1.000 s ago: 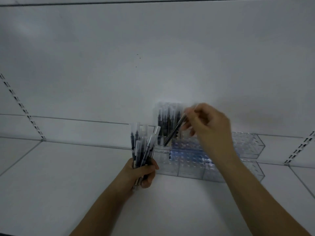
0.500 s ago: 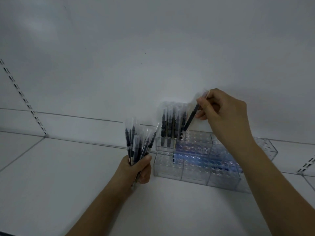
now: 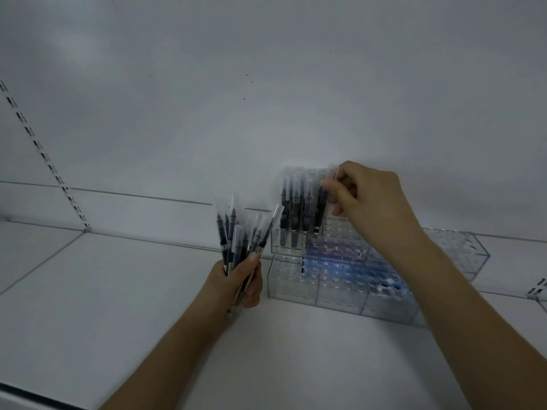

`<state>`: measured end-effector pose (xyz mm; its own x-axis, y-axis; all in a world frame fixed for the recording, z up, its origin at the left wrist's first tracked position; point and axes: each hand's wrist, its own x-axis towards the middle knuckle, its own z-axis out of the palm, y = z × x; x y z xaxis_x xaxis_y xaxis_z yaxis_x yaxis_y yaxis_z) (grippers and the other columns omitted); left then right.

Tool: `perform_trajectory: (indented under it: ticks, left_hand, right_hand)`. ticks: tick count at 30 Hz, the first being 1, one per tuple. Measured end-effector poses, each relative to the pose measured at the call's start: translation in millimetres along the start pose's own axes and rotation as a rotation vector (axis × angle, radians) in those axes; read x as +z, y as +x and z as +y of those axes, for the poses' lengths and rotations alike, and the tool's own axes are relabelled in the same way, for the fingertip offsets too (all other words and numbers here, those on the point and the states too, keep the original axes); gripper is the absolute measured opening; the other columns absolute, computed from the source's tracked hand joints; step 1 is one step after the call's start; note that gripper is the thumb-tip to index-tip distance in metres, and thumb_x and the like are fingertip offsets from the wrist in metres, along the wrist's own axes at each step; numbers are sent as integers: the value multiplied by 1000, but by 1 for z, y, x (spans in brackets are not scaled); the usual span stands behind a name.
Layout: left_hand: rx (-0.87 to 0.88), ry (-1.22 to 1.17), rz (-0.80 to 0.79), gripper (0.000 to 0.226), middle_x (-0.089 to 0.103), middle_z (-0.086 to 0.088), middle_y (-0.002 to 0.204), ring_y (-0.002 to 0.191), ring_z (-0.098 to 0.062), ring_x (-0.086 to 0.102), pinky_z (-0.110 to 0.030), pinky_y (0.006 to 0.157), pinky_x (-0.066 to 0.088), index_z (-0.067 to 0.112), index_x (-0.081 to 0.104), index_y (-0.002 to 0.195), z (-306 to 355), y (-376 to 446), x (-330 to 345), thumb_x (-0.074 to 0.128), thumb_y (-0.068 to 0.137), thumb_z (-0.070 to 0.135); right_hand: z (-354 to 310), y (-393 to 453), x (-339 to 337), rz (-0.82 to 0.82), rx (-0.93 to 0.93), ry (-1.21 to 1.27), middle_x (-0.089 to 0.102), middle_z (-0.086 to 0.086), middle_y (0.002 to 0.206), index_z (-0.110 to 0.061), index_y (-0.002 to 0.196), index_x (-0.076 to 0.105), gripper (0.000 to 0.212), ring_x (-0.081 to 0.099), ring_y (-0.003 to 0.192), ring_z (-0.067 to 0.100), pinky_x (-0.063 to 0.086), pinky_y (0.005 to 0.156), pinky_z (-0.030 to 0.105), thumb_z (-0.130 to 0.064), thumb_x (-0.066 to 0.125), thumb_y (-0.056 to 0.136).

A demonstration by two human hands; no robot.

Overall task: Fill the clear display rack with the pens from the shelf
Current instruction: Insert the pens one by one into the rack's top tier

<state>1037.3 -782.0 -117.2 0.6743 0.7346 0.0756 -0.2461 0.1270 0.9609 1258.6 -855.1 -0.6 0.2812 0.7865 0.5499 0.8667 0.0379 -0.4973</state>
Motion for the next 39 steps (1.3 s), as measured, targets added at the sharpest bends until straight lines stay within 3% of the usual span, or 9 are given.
perform_trajectory:
  ticks: [9,14,16,18,21,23,29,35,39]
  left_hand:
    - [1,7,-19,59,39,-5,48,41,-14,32,-23,43,29,8,46,70,1,-1,1,79,67,56]
    - [15,4,-33,58,40,-5,49,41,-13,33,-23,44,31,8,46,71,1,0,0,78,69,55]
    - [25,6,-36,58,40,-5,51,42,-14,34,-24,45,31,8,46,73,1,0,-1,78,70,55]
    - [36,33,-37,57,42,-5,54,45,-15,36,-25,47,31,8,46,71,0,1,-1,78,70,56]
    - [52,100,-51,54,45,-5,58,48,-16,39,-27,48,32,10,51,69,0,2,0,76,71,57]
    - [58,126,-71,52,46,-6,59,49,-17,39,-27,49,33,10,52,70,0,2,1,76,72,56]
    - [60,132,-89,38,49,-5,58,48,-18,41,-27,48,35,18,59,74,2,-2,2,77,73,51]
    - [50,120,-80,34,50,-9,56,47,-18,43,-26,47,36,14,59,71,5,-7,2,74,77,44]
    - [41,120,-86,38,49,-9,55,46,-18,40,-25,47,34,14,60,68,5,-7,0,75,76,48]
  right_hand:
    - [3,5,4,-52,-76,-81,67,1,73,-14,83,58,31,63,63,17,55,71,40,-40,53,98]
    - [1,6,-4,-160,-28,-250,65,-1,65,-14,81,67,49,62,61,14,56,73,38,-56,48,94]
    - [-2,4,-14,-118,-12,-263,66,-1,65,-13,79,70,55,61,58,12,56,73,36,-61,46,92]
    - [-13,-2,-20,-113,-2,-180,68,-1,64,-13,75,70,56,63,55,14,57,71,33,-62,48,90]
    - [-37,-16,-6,-375,90,85,70,-4,63,-18,74,69,47,65,47,6,54,55,15,-61,54,85]
    - [-46,-24,14,-480,114,219,72,-4,67,-17,80,71,41,67,48,5,50,48,13,-56,60,87]
    - [-43,-29,34,-435,225,550,75,3,75,-7,89,70,27,71,56,13,46,42,20,-34,74,86]
    - [-47,-28,32,-490,221,686,75,5,88,-4,97,65,19,75,66,21,50,46,22,-21,70,91]
    - [-51,-23,14,-303,193,681,76,4,79,-8,90,66,14,74,64,16,54,48,20,-21,68,92]
